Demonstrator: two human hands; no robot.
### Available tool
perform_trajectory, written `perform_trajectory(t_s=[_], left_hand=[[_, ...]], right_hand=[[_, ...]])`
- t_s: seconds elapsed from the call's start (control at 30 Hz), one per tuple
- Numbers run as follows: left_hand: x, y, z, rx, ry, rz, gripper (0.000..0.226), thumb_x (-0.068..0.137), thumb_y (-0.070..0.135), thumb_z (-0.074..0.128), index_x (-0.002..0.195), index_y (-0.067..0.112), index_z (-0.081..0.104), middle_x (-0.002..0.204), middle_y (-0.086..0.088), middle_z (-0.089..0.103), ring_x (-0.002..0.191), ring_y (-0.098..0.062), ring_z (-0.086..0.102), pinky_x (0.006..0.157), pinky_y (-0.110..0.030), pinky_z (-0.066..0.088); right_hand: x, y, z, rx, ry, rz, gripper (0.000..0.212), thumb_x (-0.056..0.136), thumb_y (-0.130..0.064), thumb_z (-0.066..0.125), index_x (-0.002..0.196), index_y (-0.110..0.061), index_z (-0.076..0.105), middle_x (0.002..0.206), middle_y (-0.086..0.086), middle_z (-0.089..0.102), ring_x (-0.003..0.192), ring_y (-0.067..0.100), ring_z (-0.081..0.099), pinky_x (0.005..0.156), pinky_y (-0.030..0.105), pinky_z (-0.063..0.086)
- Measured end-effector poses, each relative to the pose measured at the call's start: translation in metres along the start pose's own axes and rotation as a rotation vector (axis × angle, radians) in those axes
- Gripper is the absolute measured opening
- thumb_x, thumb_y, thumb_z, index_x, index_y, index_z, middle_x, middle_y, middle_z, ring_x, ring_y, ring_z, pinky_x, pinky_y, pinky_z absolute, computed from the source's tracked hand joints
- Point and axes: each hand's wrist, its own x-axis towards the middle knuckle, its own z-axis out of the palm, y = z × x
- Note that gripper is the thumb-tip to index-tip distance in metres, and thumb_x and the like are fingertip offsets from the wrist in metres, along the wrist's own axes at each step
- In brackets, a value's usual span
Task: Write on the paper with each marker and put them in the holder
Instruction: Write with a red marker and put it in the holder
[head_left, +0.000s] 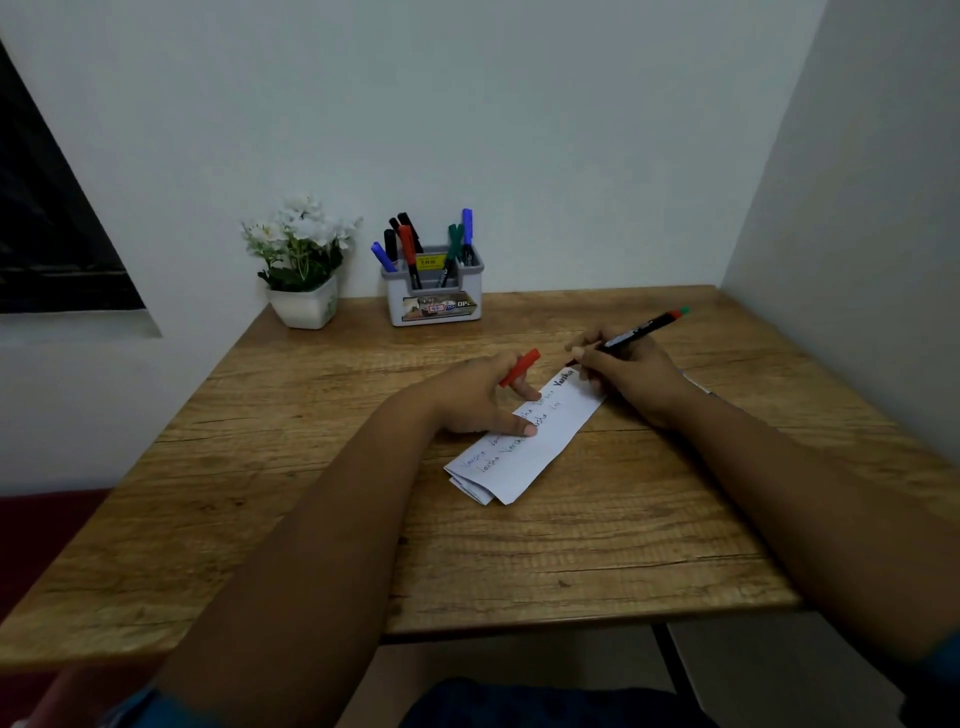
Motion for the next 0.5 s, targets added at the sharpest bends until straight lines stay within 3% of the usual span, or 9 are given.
perform_trajectory(t_s=[0.1,0.2,0.27,0.33,0.4,0.5], left_hand=[[0.0017,0.0005,0.0040,-0.020,0.060,0.014,0.066,0.077,0.041,0.078,0.130,0.026,0.043,0.115,0.026,0.061,0.083,0.000,0.053,0.067,-0.022,0.040],[0.0017,0.0007,0.0060,-0.057,0.043,0.006,0.069,0.078,0.039,0.077,0.134,0.024,0.039,0.120,0.027,0.058,0.106,-0.006,0.053,0.084,-0.027,0.046],[0.0013,-0.0003,0.0054,-0.045,0.010,0.011,0.070,0.080,0.039,0.075,0.137,0.023,0.037,0.130,0.022,0.056,0.115,-0.010,0.050,0.095,-0.033,0.045],[0.0012,-0.0003,0.0042,-0.032,-0.005,0.001,0.072,0.081,0.040,0.074,0.138,0.022,0.036,0.130,0.022,0.054,0.118,-0.012,0.049,0.100,-0.038,0.044],[0.0015,0.0003,0.0034,-0.033,-0.012,-0.001,0.073,0.081,0.041,0.074,0.139,0.023,0.034,0.126,0.024,0.053,0.117,-0.010,0.048,0.102,-0.039,0.044],[0.0020,0.0004,0.0029,-0.040,-0.014,0.003,0.076,0.081,0.040,0.074,0.141,0.023,0.032,0.133,0.021,0.054,0.118,-0.010,0.047,0.103,-0.040,0.043]], right_hand=[[0.0003,-0.0004,-0.0033,-0.062,-0.122,0.000,0.008,0.088,-0.015,0.070,0.092,-0.009,0.072,0.077,0.001,0.072,0.066,0.007,0.065,0.063,0.015,0.051],[0.0004,0.0004,-0.0010,0.015,-0.133,0.033,0.011,0.090,-0.008,0.066,0.099,-0.004,0.071,0.073,0.002,0.073,0.063,0.009,0.067,0.063,0.018,0.053],[0.0003,0.0019,0.0007,-0.033,-0.109,0.019,0.011,0.089,-0.017,0.068,0.088,-0.007,0.073,0.066,-0.001,0.072,0.060,0.007,0.065,0.060,0.018,0.051],[0.0007,0.0038,0.0009,-0.112,-0.109,-0.010,0.012,0.086,-0.022,0.073,0.086,-0.011,0.076,0.078,0.000,0.075,0.073,0.009,0.067,0.067,0.022,0.052],[0.0011,0.0041,-0.0014,-0.136,-0.134,-0.040,0.004,0.083,-0.015,0.075,0.086,-0.015,0.077,0.089,0.000,0.076,0.086,0.010,0.068,0.076,0.022,0.053],[0.0023,0.0038,-0.0060,-0.126,-0.182,-0.042,0.015,0.079,-0.001,0.072,0.082,-0.015,0.076,0.088,-0.003,0.075,0.087,0.005,0.068,0.074,0.015,0.053]])
